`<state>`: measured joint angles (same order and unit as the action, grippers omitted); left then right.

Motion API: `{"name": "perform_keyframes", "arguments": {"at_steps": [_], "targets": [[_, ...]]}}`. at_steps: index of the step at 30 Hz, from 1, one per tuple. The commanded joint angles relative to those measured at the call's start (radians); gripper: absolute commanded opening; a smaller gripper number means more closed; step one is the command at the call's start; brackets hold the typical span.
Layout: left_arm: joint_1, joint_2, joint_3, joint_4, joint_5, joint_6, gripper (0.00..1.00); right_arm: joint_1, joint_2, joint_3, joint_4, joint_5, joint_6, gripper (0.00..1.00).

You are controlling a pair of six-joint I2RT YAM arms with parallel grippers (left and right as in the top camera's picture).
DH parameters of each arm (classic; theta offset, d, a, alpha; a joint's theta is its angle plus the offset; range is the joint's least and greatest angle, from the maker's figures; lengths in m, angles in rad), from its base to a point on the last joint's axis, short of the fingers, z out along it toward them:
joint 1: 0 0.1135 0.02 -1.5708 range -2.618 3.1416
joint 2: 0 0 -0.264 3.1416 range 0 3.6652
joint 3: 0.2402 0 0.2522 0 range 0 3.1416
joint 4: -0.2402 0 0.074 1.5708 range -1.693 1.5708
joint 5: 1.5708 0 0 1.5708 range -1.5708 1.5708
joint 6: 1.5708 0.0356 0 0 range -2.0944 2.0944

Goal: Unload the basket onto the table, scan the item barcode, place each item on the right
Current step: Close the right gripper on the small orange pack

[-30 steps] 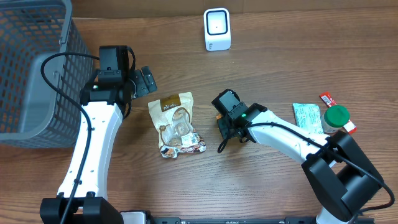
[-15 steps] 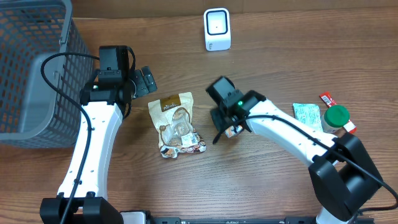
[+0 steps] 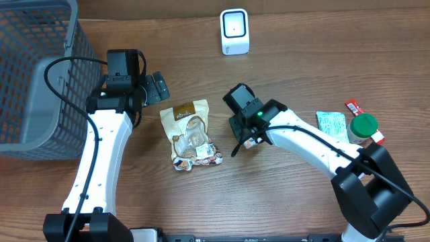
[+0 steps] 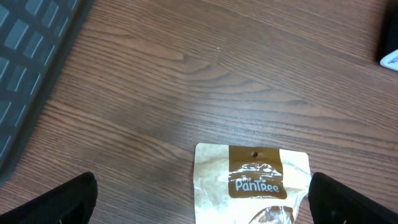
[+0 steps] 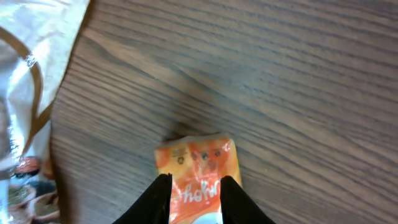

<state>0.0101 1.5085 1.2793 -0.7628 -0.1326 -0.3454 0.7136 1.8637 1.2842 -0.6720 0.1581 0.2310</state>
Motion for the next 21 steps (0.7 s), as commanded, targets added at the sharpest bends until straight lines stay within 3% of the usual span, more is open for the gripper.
{"name": "perform_keyframes", "arguments": {"at_steps": [1, 21], "targets": [[0.003, 0.008, 0.010, 0.004, -0.012, -0.006, 1.00, -0.002, 0.000, -0.045, 0.043, 0.025, -0.004, 0.26], [0.003, 0.008, 0.010, 0.004, -0.012, -0.006, 1.00, -0.002, 0.000, -0.180, 0.219, 0.024, -0.004, 0.27]]}}
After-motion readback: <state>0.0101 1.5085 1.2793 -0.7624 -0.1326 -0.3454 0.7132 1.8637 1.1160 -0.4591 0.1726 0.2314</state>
